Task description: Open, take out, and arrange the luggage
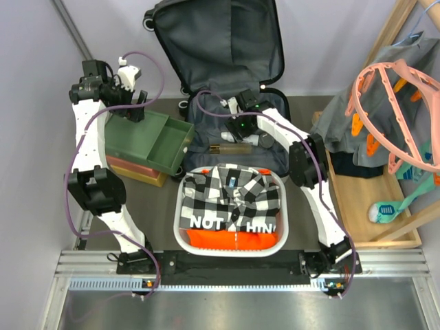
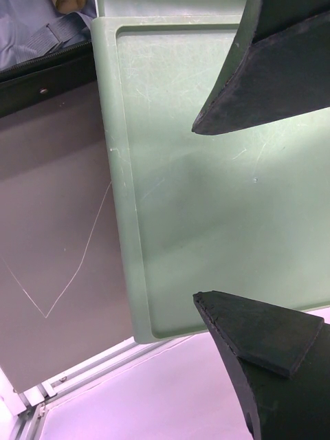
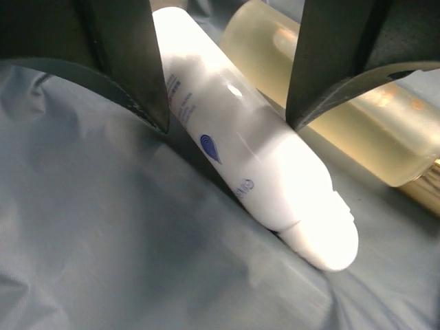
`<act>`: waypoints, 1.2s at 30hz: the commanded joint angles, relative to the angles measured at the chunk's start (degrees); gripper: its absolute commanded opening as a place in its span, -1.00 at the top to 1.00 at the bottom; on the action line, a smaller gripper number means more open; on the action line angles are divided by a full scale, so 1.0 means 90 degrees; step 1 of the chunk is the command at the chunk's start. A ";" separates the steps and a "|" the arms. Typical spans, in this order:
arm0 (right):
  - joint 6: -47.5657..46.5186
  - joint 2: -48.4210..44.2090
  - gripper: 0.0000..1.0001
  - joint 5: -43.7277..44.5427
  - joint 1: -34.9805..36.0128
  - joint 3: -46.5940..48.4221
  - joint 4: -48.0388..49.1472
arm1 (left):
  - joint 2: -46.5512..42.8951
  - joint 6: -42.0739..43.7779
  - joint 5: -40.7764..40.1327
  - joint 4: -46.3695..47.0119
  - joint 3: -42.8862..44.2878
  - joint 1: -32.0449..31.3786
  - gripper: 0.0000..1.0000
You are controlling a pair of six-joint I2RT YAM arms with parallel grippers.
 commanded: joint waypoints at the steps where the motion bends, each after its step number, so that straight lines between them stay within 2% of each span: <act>1: -0.0059 0.0465 -0.35 0.0558 -0.0217 0.0241 -0.0887 | -0.0057 0.0012 -0.0007 0.0001 0.0149 -0.0010 -0.98; 10: -0.0255 0.0974 -0.33 0.0627 0.0096 0.0338 -0.0896 | 0.0031 -0.0027 -0.0027 0.0031 0.0256 -0.0010 -0.98; 11: -0.0255 0.1013 -0.23 0.0607 0.0096 0.0396 -0.0973 | 0.0041 -0.0037 -0.0017 0.0011 0.0295 -0.0019 -0.98; 12: -0.0255 0.1003 -0.03 0.0597 0.0096 0.0426 -0.1023 | 0.0051 -0.0047 -0.0017 0.0002 0.0363 -0.0010 -0.98; 13: -0.0255 0.0964 0.35 0.0597 0.0087 0.0387 -0.1013 | 0.0060 -0.0037 -0.0027 0.0001 0.0392 -0.0010 -0.98; 16: -0.0294 0.0691 0.77 0.0675 0.0096 0.0124 -0.0877 | 0.0051 -0.0008 -0.0056 0.0031 0.0402 -0.0020 -0.98; 19: -0.0285 0.0428 0.97 0.0753 0.0096 0.0259 -0.0808 | 0.0041 -0.0008 -0.0047 0.0021 0.0393 -0.0010 -0.98; 28: 0.0154 -0.1084 1.00 0.0626 0.0096 0.0514 0.0236 | -0.0154 0.0070 -0.0027 0.0118 0.0256 -0.0020 -0.98; 36: 0.0419 -0.1614 1.00 0.0441 0.0048 0.0280 0.0705 | -0.0330 0.0100 -0.0008 0.0207 0.0070 -0.0020 -0.98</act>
